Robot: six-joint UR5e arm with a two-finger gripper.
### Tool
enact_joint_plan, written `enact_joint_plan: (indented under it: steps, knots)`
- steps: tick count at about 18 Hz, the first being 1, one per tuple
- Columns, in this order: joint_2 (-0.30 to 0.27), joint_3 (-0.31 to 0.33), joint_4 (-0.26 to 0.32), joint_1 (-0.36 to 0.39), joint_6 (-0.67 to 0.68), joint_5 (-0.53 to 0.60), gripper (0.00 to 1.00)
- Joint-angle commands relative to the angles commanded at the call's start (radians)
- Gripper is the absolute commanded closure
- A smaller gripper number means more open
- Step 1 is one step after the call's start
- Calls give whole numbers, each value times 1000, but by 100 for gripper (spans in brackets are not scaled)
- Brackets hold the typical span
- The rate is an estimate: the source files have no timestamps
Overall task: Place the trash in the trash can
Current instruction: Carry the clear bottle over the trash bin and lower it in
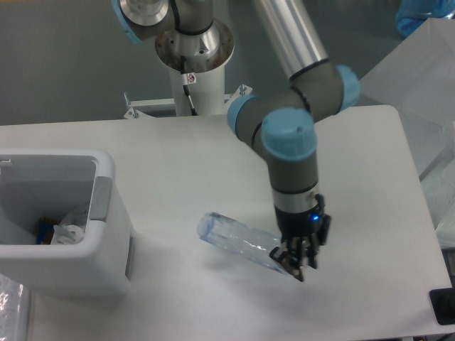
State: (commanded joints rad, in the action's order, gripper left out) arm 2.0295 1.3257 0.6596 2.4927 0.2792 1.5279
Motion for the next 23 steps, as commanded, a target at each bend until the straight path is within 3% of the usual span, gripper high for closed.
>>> enact_joint_plan:
  steps: [3,10,16,23]
  knots:
    - [-18,-68,-12,-11,0,-2,71]
    - [-150,-80,-29,-66,5,-61,70]
    - [-245,-74,-29,-170,11,-74,70]
    - [-281,-66,-28,-322,3,-74,70]
